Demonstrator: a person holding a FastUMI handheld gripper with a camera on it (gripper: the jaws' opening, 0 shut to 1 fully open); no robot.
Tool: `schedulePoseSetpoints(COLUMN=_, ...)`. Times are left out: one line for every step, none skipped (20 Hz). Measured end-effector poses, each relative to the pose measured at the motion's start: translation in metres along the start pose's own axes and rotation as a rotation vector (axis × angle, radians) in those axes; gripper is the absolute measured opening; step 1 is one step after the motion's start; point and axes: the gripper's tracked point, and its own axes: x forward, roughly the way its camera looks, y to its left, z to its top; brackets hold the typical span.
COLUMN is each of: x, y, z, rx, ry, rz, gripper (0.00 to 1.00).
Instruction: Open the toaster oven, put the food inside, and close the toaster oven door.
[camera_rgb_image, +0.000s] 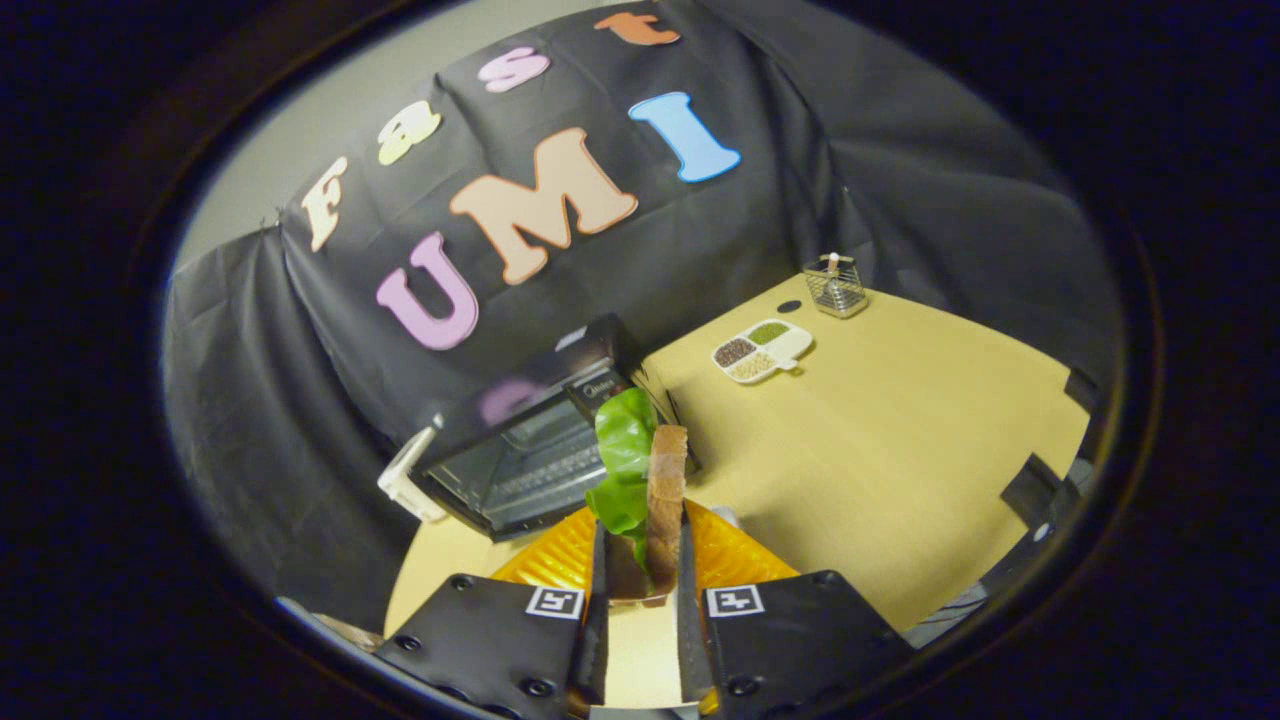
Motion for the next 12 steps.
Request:
schedulePoseSetpoints(x=0.002, y=0.01, z=0.001, rx=0.042, ry=-0.018, rz=0.006, gripper=0.3)
schedulePoseSetpoints(x=0.005, y=0.02, z=0.001, rx=0.091, ry=-0.034, rz=0.014, gripper=0.3)
schedulePoseSetpoints(x=0.009, y=0.032, z=0.0, rx=0.135, ry=-0.043, rz=0.021, gripper=0.3)
schedulePoseSetpoints(x=0.013, y=0.044, z=-0.004, rx=0.18, ry=-0.051, rz=0.027, gripper=0.3)
schedulePoseSetpoints(x=0.02, y=0.057, z=-0.009, rx=0.225, ry=-0.054, rz=0.033, gripper=0.3)
schedulePoseSetpoints(x=0.027, y=0.07, z=-0.013, rx=0.265, ry=-0.057, rz=0.036, gripper=0.3)
schedulePoseSetpoints(x=0.037, y=0.081, z=-0.02, rx=0.301, ry=-0.056, rz=0.035, gripper=0.3)
schedulePoseSetpoints(x=0.046, y=0.091, z=-0.026, rx=0.33, ry=-0.052, rz=0.037, gripper=0.3)
schedulePoseSetpoints(x=0.055, y=0.102, z=-0.032, rx=0.354, ry=-0.049, rz=0.039, gripper=0.3)
schedulePoseSetpoints(x=0.065, y=0.112, z=-0.039, rx=0.38, ry=-0.049, rz=0.044, gripper=0.3)
schedulePoseSetpoints(x=0.075, y=0.122, z=-0.045, rx=0.408, ry=-0.052, rz=0.048, gripper=0.3)
schedulePoseSetpoints(x=0.085, y=0.132, z=-0.049, rx=0.442, ry=-0.061, rz=0.053, gripper=0.3)
